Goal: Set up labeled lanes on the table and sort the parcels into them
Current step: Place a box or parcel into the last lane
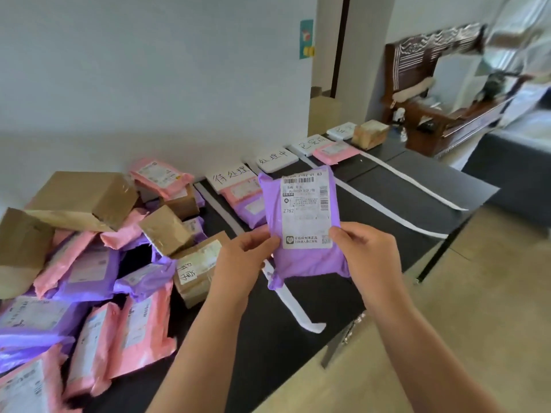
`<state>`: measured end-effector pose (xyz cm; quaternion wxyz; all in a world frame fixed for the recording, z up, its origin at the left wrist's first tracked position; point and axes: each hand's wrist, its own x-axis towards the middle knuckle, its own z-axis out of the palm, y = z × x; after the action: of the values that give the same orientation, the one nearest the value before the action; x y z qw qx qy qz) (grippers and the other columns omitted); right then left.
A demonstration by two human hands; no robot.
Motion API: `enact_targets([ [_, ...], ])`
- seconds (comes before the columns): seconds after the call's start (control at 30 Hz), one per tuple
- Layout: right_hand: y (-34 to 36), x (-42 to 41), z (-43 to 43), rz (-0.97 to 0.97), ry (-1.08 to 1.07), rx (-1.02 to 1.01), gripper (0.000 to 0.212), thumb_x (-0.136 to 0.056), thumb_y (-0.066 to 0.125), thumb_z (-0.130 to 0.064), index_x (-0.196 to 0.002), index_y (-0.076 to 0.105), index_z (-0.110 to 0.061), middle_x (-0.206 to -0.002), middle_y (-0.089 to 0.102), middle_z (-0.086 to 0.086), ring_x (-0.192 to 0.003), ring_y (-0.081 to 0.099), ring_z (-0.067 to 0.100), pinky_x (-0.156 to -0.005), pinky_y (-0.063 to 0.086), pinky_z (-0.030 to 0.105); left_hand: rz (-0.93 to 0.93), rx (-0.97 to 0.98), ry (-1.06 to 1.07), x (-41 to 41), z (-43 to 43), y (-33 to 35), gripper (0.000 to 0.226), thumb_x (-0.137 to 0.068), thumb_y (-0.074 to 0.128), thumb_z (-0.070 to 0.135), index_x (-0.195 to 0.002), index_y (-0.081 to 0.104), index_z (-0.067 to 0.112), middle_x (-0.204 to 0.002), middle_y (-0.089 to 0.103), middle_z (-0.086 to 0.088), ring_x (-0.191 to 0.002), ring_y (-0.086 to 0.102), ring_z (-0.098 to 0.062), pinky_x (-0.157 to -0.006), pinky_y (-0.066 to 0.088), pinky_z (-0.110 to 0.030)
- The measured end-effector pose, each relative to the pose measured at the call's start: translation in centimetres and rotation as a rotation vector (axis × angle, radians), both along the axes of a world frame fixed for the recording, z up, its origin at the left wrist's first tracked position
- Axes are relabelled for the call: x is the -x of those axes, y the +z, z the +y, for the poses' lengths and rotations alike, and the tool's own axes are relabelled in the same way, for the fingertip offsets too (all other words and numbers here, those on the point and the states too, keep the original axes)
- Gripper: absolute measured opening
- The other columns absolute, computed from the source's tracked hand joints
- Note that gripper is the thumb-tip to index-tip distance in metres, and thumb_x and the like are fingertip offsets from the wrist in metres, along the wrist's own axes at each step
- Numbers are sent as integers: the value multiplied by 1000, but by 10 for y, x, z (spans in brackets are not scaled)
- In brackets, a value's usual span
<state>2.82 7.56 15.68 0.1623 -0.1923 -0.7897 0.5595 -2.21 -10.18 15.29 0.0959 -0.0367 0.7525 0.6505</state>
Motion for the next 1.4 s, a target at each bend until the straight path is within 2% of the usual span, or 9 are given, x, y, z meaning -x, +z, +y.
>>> enact_targets([
  [0.07, -2, -6, 41, -7, -5, 5, 13, -95, 63, -18, -100, 76, -18, -90, 74, -8, -72, 67, 5, -55, 47, 16, -8, 11, -11, -8, 40, -3, 2, -89, 72, 24, -90, 74, 24, -87, 74, 6, -81, 69, -9, -71, 54, -21],
  [0.17, -9, -19, 106, -10, -30, 24, 13, -94, 63, -16, -89, 75, -19, -83, 73, -12, -61, 64, -1, -50, 46, 13, -32, 15, -29, -18, 105, -8, 5, -89, 72, 22, -89, 75, 18, -88, 75, 0, -87, 71, -22, -85, 59, -37],
  [0.37, -32, -34, 198, -44, -49, 79, 17, -95, 62, -17, -92, 73, -29, -86, 74, -12, -82, 71, 13, -67, 61, 38, -91, -17, -16, -29, 203, -19, 4, -88, 72, 18, -85, 72, 16, -88, 75, -2, -89, 72, -26, -85, 59, -45],
  [0.53, -48, -20, 244, -73, 28, 125, 21, -95, 63, -18, -113, 71, -27, -98, 73, -12, -89, 69, 12, -60, 51, 23, -125, -29, 59, -13, 253, -30, 5, -89, 71, 13, -85, 72, 16, -87, 75, -3, -88, 72, -26, -85, 59, -44],
  [0.73, -61, 28, 287, -144, 43, 118, 16, -96, 63, -19, -110, 69, -25, -100, 73, -12, -94, 69, 9, -81, 60, 37, -130, 5, 63, 34, 298, -46, 5, -90, 69, 15, -87, 71, 18, -84, 75, 0, -87, 72, -25, -83, 60, -41],
  [0.9, -54, 89, 327, -180, 21, 109, 9, -97, 63, -22, -103, 68, -25, -100, 72, -9, -90, 68, 12, -61, 55, 20, -164, -3, 51, 98, 334, -50, 3, -91, 69, 16, -93, 70, 16, -88, 74, 1, -83, 73, -18, -76, 61, -31],
  [1.1, -54, 148, 377, -243, -7, 84, 10, -97, 62, -29, -106, 67, -27, -102, 71, -9, -94, 68, 11, -82, 61, 36, -182, 6, -2, 158, 384, -52, 4, -91, 68, 16, -94, 70, 13, -93, 75, -2, -83, 74, -17, -79, 62, -35],
  [1.27, -61, 193, 419, -295, 14, 125, 12, -97, 62, -30, -105, 67, -24, -98, 71, -11, -87, 68, 7, -65, 59, 24, -159, 89, -19, 200, 421, -59, 4, -91, 69, 16, -91, 70, 12, -88, 75, -1, -77, 73, -15, -67, 60, -24],
  [1.4, -74, 251, 467, -268, 48, 110, 20, -95, 64, -26, -114, 64, -23, -97, 66, -18, -89, 65, 1, -66, 50, 18, -88, 281, -27, 243, 460, -74, 7, -92, 67, 21, -86, 70, 21, -88, 72, 4, -84, 69, -15, -78, 59, -31],
])
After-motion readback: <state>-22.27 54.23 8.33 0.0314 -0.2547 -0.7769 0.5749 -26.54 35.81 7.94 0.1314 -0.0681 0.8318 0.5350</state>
